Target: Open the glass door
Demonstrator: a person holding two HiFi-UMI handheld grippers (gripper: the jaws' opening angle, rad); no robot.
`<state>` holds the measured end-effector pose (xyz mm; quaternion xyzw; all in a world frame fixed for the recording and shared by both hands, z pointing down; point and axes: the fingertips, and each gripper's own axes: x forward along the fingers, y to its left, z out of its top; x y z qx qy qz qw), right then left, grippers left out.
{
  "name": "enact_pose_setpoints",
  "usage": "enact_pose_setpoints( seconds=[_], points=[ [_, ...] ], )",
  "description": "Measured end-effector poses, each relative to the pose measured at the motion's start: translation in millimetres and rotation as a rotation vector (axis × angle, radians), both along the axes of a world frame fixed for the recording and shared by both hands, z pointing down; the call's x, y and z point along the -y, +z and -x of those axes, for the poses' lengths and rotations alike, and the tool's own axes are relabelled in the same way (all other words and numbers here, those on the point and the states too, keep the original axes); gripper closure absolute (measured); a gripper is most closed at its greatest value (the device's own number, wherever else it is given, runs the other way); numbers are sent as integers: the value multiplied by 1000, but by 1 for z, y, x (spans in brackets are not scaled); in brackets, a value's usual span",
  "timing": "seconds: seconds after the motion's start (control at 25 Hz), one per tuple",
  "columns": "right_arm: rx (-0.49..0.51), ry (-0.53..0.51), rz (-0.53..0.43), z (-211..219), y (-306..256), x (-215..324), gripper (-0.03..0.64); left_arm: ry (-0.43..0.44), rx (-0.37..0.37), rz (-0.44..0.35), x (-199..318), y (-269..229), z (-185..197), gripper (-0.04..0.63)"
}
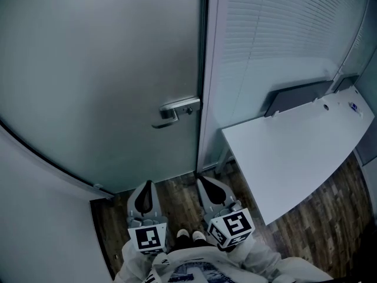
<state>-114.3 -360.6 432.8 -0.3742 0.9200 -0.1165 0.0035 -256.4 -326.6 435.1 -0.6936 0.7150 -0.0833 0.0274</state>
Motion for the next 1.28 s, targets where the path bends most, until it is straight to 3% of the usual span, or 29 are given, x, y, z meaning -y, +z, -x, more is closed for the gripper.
enact_pose_setpoints(
  seconds=[0.04, 0.08, 0.12, 0.44, 0.56, 0.68, 0.76, 1.0, 1.28],
  points=[
    [0, 8, 3, 3, 1, 3, 611, 15, 20, 16, 6, 3, 2, 592],
    [-1, 16, 7, 5, 2, 6, 612, 36, 39, 38, 13, 8, 3, 528],
    [-4, 25, 10, 6, 2, 8, 612, 58, 56, 62, 19, 12, 3, 505],
    [-23, 114, -1, -8, -2, 24, 612, 172, 222, 173, 69, 39, 2, 369],
    [-28, 152, 7, -21, 1, 28, 611, 188, 384, 181, 91, 45, 2, 354],
    [-31, 187, 14, -31, 3, 33, 611, 182, 646, 145, 117, 44, 2, 354],
    [-34, 202, 17, -34, 4, 34, 612, 186, 780, 123, 134, 42, 0, 354],
    [-46, 239, 30, -47, 2, 36, 612, 249, 1002, 124, 183, 53, -10, 356],
    [-61, 276, 56, -60, 15, 38, 611, 302, 1205, 227, 235, 117, 0, 354]
  ],
)
